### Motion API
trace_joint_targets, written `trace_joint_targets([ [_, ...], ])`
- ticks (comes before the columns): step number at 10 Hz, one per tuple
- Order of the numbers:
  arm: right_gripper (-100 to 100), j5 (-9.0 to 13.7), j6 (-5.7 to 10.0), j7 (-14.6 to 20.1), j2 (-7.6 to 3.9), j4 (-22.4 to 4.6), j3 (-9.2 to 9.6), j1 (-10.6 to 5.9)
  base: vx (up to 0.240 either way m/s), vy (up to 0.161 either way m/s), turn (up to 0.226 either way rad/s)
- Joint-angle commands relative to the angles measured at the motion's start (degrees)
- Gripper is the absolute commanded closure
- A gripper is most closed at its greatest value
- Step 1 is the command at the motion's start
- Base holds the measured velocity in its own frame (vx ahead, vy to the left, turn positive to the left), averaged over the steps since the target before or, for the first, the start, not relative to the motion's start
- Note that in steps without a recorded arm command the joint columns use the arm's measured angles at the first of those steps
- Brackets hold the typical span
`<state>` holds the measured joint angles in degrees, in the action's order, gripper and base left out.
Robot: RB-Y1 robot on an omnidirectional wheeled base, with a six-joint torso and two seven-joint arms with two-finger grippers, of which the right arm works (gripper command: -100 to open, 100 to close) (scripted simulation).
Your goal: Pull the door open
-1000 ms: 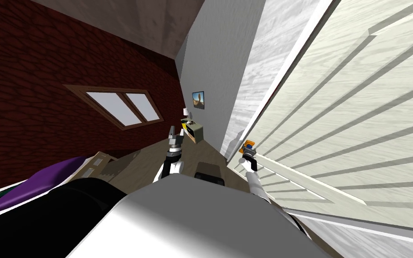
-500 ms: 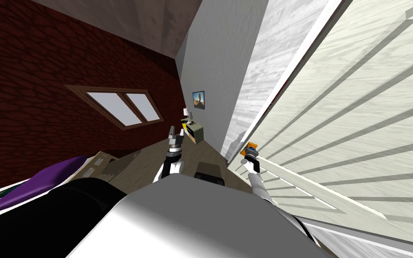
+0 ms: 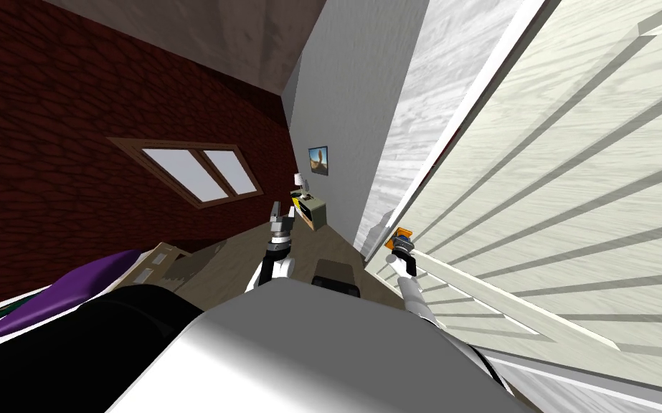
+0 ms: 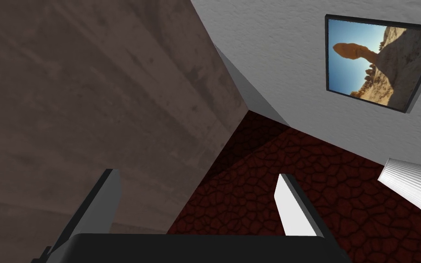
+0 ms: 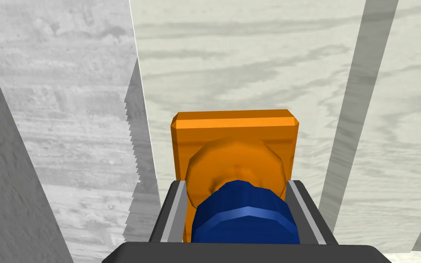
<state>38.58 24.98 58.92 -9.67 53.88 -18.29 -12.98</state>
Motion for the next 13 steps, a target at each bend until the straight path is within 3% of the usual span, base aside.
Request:
trace_joint_targets([
  [1, 100, 0.0, -0.31, 1.2, -0.76, 0.3, 1.2, 0.42, -0.157, -0.021, 0.139],
  [9, 100, 0.0, -1.86, 7.2, -4.58, 2.0, 7.23, 2.53, -0.255, -0.038, 0.166],
  [11, 100, 0.1, -1.98, 7.3, -4.72, 2.1, 7.3, 2.69, -0.171, -0.033, 0.079],
  [13, 100, 0.0, -2.27, 8.3, -5.17, 2.6, 8.78, 3.27, -0.211, -0.024, 0.138],
])
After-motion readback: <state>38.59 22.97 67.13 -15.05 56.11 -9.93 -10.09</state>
